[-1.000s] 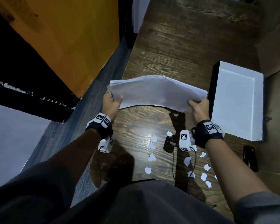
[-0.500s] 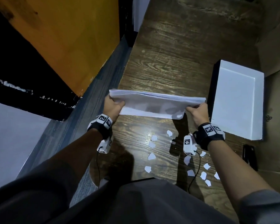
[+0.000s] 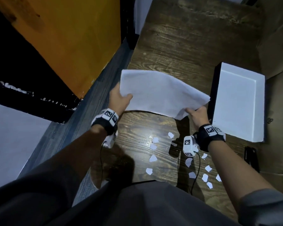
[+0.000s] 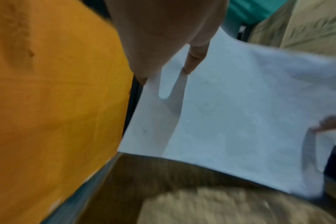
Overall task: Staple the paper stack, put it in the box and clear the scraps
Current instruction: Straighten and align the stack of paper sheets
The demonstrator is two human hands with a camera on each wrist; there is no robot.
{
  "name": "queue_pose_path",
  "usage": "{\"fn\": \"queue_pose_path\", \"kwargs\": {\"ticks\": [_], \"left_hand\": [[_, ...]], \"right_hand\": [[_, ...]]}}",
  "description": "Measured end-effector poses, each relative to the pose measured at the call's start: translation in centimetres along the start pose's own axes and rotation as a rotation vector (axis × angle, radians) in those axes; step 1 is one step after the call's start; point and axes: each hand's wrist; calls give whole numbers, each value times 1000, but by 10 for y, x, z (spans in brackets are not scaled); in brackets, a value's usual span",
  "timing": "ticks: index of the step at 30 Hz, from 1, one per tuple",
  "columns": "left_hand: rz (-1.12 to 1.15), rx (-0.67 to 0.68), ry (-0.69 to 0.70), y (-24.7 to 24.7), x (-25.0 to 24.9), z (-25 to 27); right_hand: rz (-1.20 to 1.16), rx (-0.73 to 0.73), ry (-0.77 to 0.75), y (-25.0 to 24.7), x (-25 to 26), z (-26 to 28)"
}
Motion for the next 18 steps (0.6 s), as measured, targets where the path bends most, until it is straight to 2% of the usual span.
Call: {"fn": "queue_pose_path", "kwargs": {"ticks": [2,4,6,8,10,13,15,18], "left_hand": [[-22,98,125,-6,-28,-21],[-152,237,263,-10,-59,-41],[-339,359,420,-12,-90,-54],[-513,437,527,-8,-116,-62],[-644,506,576,1,-136,-68],[-744,575,624,13,-155,-69],[-771,587,647,15,-162,-67],[-745,582,637,5,-162,-67]], "right_hand": [[25,-24,9,-12,7,-5],[20,-101,-40,-23,17,-8],[49,-150,-160,-25,34,-3],[140,-95,-334,-19,56,9],[179,51,-462,-9,81,28],[4,246,-494,5,109,51],[-129,255,-478,10,117,54],[-151,196,-445,10,117,51]]}}
Point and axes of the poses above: each hand's wrist, its own z-axis away from the middle knuckle, its own y-axis out of the palm, x = y × z, and after that the axes turned 15 degrees about y, right-handed
